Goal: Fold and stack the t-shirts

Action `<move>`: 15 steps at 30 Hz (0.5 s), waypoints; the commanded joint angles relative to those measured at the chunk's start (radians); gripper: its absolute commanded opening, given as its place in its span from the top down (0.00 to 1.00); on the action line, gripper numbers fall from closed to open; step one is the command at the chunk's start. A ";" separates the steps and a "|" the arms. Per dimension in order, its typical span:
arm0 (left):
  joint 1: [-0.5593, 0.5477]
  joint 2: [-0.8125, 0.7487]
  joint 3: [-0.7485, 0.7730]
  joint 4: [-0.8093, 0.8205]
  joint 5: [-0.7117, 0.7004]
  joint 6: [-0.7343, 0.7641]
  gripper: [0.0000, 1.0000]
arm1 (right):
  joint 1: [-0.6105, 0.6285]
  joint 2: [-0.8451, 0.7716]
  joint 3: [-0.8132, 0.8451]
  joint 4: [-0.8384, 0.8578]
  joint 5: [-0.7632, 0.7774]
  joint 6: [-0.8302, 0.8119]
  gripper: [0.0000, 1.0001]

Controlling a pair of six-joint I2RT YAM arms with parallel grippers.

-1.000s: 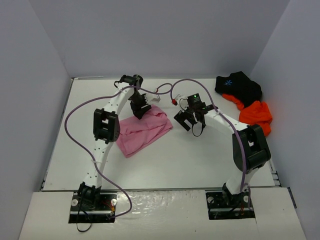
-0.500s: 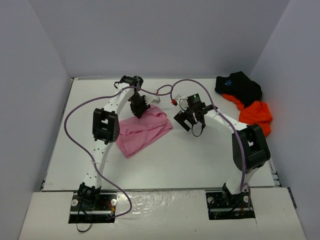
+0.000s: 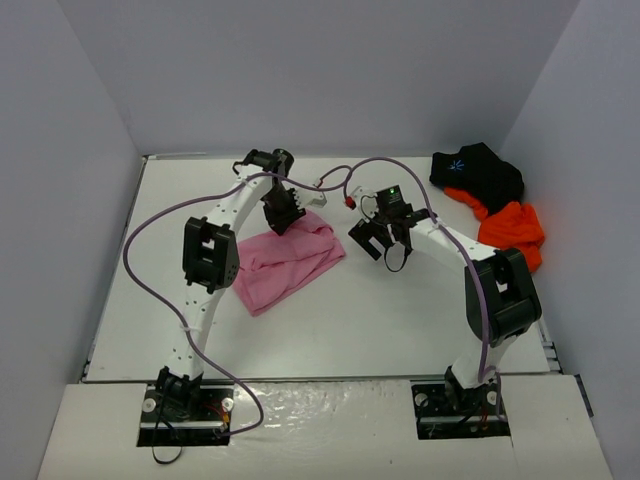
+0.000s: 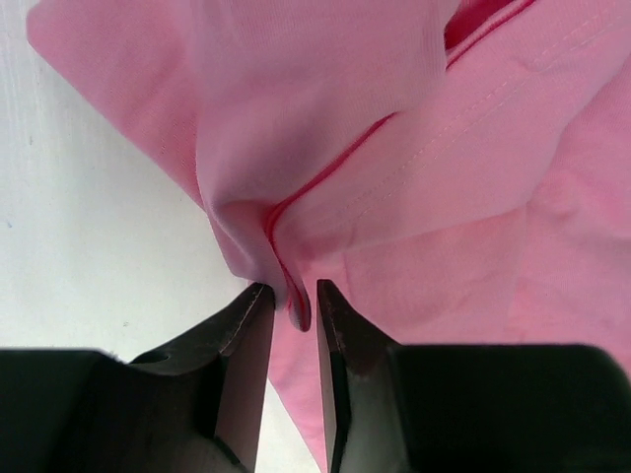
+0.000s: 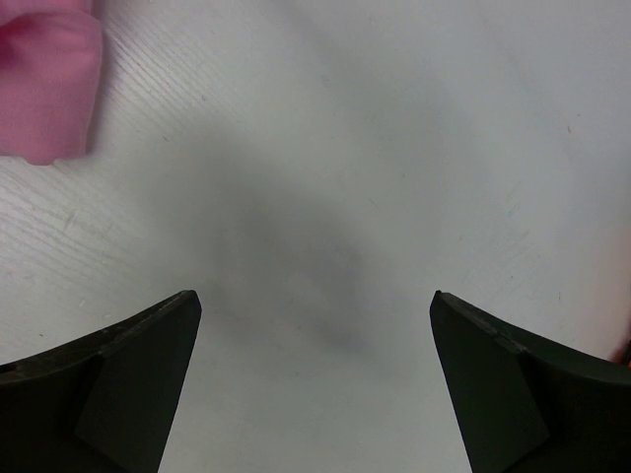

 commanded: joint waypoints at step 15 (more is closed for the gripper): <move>-0.037 -0.164 -0.065 0.095 -0.018 -0.014 0.78 | -0.037 -0.030 0.145 0.063 -0.045 0.123 0.15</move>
